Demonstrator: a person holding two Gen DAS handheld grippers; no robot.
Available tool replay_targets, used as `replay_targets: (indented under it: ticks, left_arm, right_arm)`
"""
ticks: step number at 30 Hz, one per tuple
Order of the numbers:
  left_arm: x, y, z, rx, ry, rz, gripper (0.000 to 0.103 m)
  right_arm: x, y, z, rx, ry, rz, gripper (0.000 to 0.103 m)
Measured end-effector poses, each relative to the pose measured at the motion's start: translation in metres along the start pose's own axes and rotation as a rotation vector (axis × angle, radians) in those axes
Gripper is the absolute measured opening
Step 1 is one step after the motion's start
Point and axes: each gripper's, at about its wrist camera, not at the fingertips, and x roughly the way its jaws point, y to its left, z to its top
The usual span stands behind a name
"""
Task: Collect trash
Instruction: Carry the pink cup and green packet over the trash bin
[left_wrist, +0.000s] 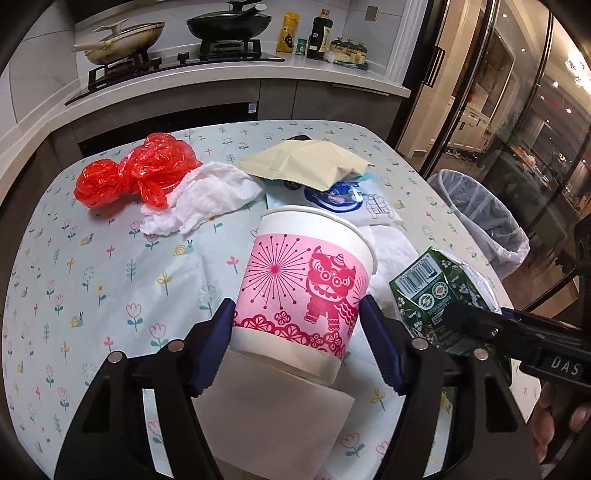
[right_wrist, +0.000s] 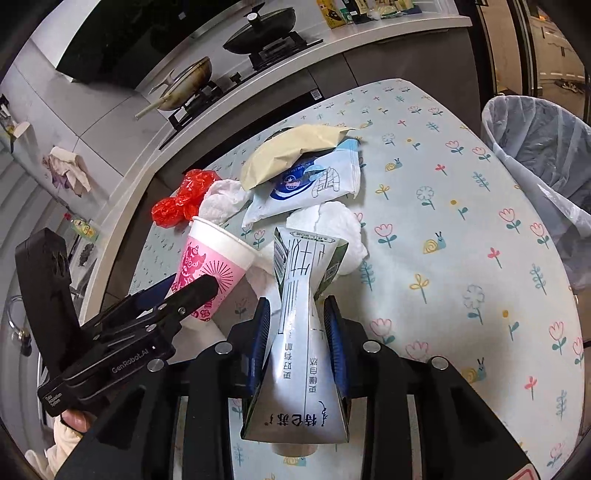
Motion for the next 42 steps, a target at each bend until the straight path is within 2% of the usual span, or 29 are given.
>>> replay_targets:
  ticks: [5,9,15,18,23,27,36,40,42]
  left_arm:
    - [-0.006,-0.019,-0.012,0.006,0.015,-0.012,0.066]
    - [-0.015,-0.036,-0.023,0.033,0.018,-0.021,0.066]
    - [-0.019,-0.057,-0.041,0.060,0.040,-0.033,0.066]
    - [-0.019,-0.066,-0.050,0.074,0.050,-0.031,0.066]
    - [-0.022,-0.076,-0.057,0.092,0.054,-0.024,0.066]
    - [-0.025,-0.080,-0.057,0.096,0.051,-0.020,0.066]
    - [-0.025,-0.092,-0.051,0.103,0.051,-0.018,0.066]
    - [-0.024,-0.097,-0.049,0.103,0.051,-0.022,0.066]
    - [-0.024,-0.099,-0.051,0.106,0.053,-0.023,0.066]
  right_arm:
    - [-0.018,-0.016,-0.008,0.021,-0.018,-0.029,0.029]
    - [-0.027,-0.026,-0.019,0.020,0.003,-0.049,0.029]
    - [-0.022,-0.035,-0.040,0.041,0.092,-0.031,0.031]
    - [-0.018,-0.037,-0.042,0.053,0.124,-0.015,0.035]
    - [-0.012,-0.039,-0.040,0.064,0.167,-0.026,0.034]
    - [-0.017,-0.041,-0.040,0.079,0.147,-0.011,0.033]
    - [-0.047,-0.049,-0.031,0.102,0.042,0.011,0.033]
    - [-0.048,-0.056,-0.034,0.107,0.050,-0.003,0.032]
    - [-0.045,-0.059,-0.038,0.093,0.100,-0.006,0.032]
